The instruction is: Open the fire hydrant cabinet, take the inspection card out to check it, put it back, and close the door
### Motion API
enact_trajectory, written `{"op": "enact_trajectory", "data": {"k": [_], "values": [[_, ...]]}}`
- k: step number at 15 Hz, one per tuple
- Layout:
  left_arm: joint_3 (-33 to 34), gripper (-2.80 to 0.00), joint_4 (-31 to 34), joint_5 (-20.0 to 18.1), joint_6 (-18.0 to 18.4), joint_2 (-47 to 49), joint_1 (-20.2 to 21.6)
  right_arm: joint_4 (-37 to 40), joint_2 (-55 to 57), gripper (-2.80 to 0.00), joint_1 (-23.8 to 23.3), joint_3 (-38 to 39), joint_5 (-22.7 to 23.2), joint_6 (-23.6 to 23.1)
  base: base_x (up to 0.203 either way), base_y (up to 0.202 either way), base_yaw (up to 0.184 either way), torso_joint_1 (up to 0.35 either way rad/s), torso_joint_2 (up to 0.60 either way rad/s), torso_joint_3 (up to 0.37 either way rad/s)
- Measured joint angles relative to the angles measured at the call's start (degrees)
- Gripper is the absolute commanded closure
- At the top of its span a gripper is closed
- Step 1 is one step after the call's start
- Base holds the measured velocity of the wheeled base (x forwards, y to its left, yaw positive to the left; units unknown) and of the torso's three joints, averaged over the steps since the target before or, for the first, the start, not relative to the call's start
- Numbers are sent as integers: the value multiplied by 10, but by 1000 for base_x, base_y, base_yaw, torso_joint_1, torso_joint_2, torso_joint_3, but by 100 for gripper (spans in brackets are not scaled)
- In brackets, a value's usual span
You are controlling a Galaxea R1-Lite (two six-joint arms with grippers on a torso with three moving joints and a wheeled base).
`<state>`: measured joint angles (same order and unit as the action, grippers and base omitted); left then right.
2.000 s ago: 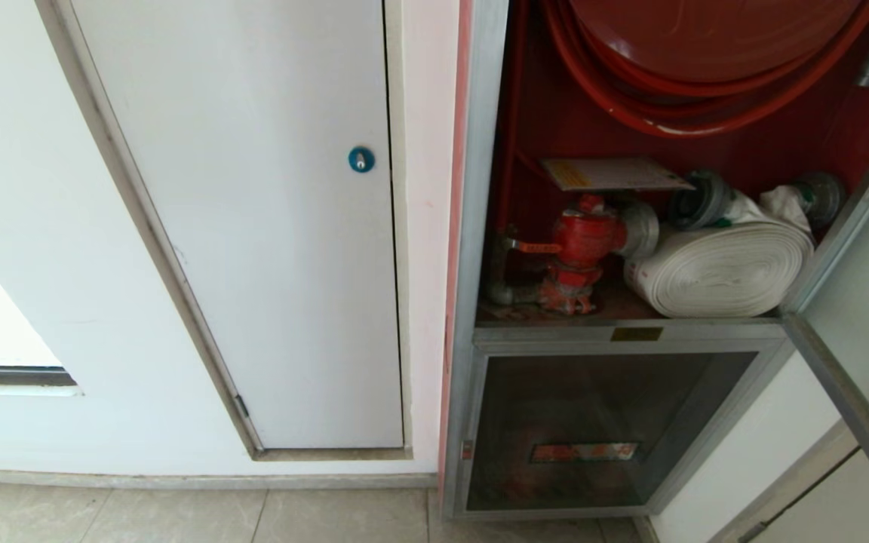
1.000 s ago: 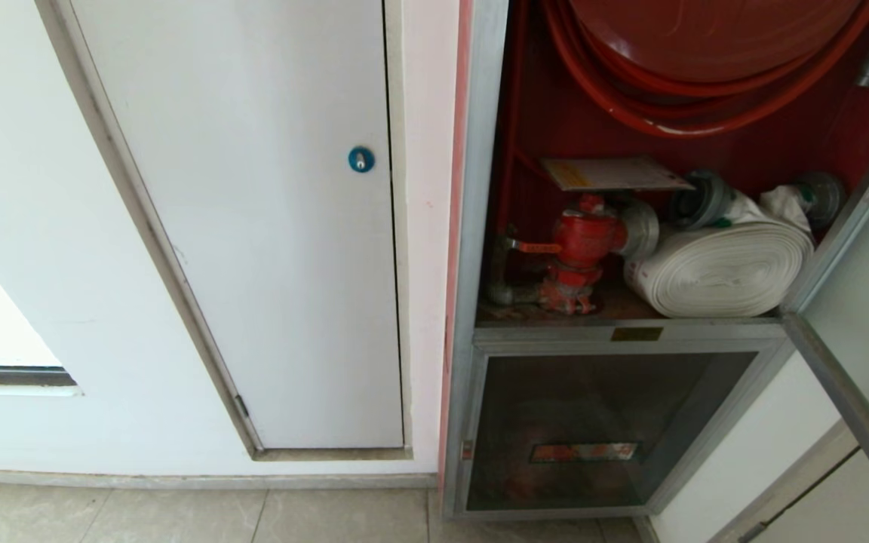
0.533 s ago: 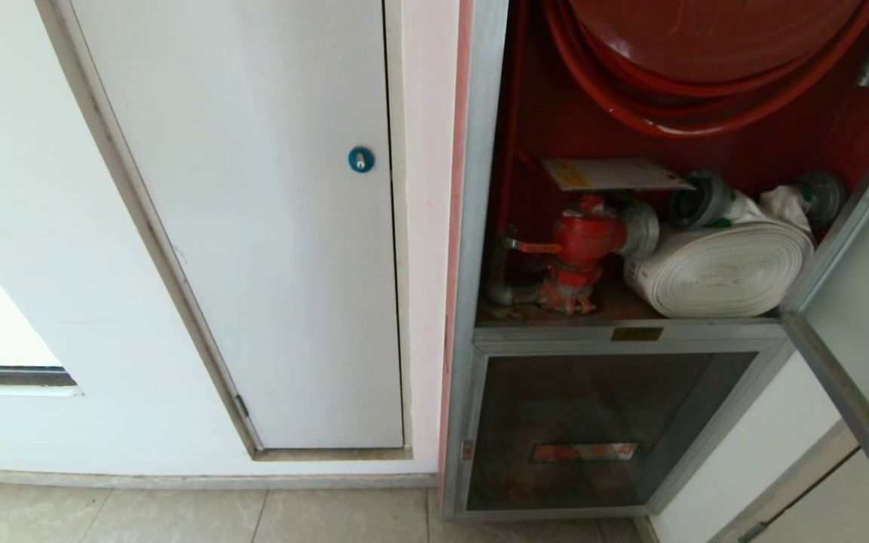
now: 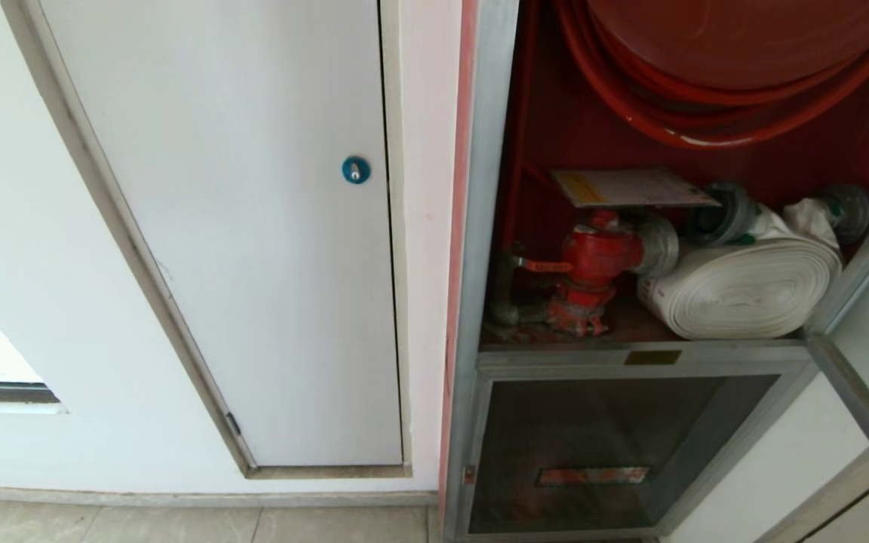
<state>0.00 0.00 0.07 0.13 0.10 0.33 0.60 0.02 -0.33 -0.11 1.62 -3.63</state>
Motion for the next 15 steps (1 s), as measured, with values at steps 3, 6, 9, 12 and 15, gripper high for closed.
{"op": "enact_trajectory", "data": {"k": [3,6,9,12,15], "values": [[0,0,0,0,0,0,0,0,0,0,0,0,0,0,198,0,0,3,4,-1],[0,0,0,0,0,0,0,-1,0,0,0,0,0,0,196,0,1,3,5,1],[0,0,0,0,0,0,0,0,0,0,0,0,0,2,195,0,-1,3,1,0],[0,0,0,0,0,0,0,0,0,0,0,0,0,4,196,0,0,2,1,2],[0,0,0,0,0,0,0,-1,0,0,0,0,-1,7,114,0,0,2,2,0]]}}
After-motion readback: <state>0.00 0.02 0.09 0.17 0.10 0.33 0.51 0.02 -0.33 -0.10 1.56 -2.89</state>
